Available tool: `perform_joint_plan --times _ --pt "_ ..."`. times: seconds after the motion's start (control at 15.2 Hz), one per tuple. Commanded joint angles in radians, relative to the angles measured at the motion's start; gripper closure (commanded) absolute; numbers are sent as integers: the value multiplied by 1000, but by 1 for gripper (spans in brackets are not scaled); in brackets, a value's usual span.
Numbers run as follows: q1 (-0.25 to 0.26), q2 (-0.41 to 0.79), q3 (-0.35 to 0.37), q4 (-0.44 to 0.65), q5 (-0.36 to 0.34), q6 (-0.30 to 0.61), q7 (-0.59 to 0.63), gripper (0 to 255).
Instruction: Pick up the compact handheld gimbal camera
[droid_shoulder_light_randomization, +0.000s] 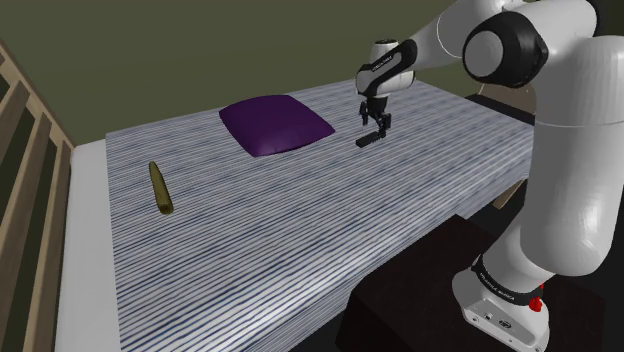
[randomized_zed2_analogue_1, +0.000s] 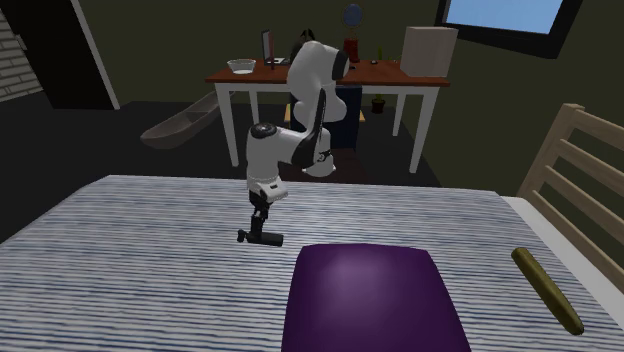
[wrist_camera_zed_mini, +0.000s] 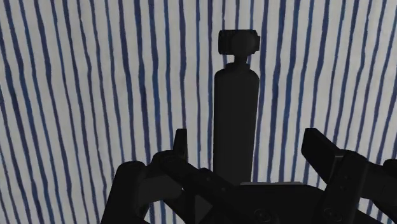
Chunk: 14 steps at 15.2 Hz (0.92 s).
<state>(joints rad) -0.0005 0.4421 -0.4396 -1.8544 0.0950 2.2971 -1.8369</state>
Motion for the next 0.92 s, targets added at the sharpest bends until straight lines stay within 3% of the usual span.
perform_joint_plan --times 0.0,0.4,0.46,0.86 --pt "-7 23 7 3 9 19 -11 0" --pt "-16 61 19 -7 26 65 -18 0" --pt "-17 61 19 -8 26 66 -19 255" --pt "-17 61 19 -8 26 66 -19 255"
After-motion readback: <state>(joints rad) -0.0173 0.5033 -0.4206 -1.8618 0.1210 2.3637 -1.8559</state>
